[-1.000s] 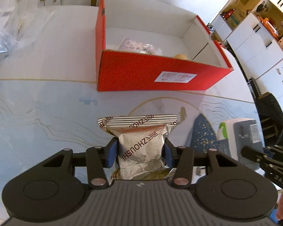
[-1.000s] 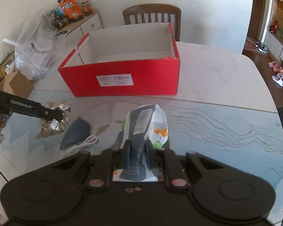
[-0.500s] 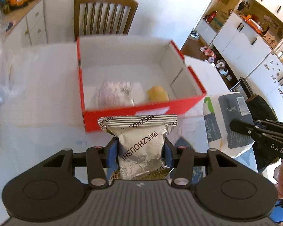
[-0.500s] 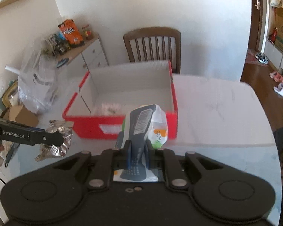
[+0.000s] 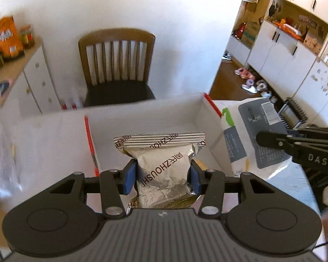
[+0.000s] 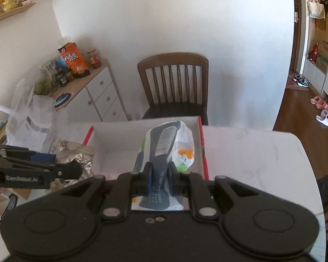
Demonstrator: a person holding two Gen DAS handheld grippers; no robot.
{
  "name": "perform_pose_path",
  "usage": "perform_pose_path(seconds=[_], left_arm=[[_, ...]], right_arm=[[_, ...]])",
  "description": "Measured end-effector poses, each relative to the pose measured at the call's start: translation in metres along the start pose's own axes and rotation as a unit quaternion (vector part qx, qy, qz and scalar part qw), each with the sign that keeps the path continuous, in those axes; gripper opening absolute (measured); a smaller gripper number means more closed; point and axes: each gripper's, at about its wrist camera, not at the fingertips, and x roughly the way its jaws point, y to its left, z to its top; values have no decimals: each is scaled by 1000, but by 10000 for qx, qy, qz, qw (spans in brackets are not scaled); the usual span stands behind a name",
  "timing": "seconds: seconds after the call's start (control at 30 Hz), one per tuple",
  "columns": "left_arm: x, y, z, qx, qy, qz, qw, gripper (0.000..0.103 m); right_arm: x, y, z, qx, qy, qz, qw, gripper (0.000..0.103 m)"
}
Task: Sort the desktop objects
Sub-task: 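Lift and carry the foil packet and grey bag over the red box, then open both grippers to release the foil packet and grey bag into the box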
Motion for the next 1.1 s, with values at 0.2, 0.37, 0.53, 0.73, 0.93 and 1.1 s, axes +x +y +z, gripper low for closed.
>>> perform_pose_path(seconds=[0.2,0.37,0.53,0.73,0.93,1.1], left_arm=[[40,9,17,83,181,115,9997,48],[75,8,16,260,335,238,9988,48],[109,13,11,178,576,340,9976,48],[138,20,6,97,869,399,9954,48],[152,23,4,77,999,353,9943,49],[153,22,6,55,1014,353,9942,50]], right_arm=[[37,-3,4,85,172,-22,9998,13],[65,-1,7,59,336,-87,9994,13],[87,5,1,41,544,-114,9984,13],[108,9,-11,-32,814,-142,9966,13],[124,14,-24,-273,1071,-217,9936,13],[124,14,-27,-282,1098,-152,9934,13]])
